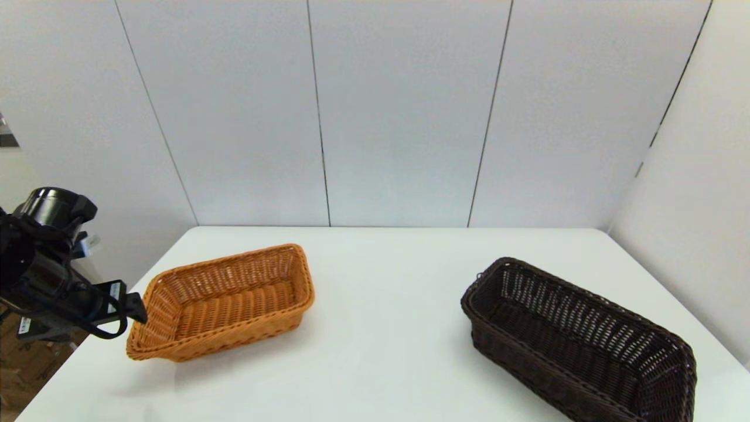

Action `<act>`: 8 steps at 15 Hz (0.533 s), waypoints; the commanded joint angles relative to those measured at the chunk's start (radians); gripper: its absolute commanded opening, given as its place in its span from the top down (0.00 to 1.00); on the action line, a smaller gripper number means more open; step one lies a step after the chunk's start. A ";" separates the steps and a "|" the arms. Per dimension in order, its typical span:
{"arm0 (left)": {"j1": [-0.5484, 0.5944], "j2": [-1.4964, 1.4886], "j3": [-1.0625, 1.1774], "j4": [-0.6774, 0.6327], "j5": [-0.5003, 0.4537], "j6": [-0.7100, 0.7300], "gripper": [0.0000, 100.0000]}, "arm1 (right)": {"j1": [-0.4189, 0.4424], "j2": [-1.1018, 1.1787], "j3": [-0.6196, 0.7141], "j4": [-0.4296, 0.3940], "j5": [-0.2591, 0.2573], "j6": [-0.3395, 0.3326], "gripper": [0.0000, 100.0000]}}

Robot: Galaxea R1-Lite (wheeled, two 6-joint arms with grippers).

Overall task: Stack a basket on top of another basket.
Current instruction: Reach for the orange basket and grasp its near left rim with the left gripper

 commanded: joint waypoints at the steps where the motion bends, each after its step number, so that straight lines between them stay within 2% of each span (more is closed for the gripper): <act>1: 0.001 0.067 -0.037 0.004 -0.066 -0.018 0.00 | 0.000 0.002 0.002 -0.001 0.000 -0.001 0.00; 3: 0.001 0.087 -0.059 0.004 -0.117 -0.061 0.00 | 0.000 0.002 0.002 -0.001 0.001 -0.001 0.00; 8: 0.003 0.179 -0.100 0.003 -0.118 -0.093 0.00 | 0.000 0.002 0.002 -0.001 0.001 -0.001 0.00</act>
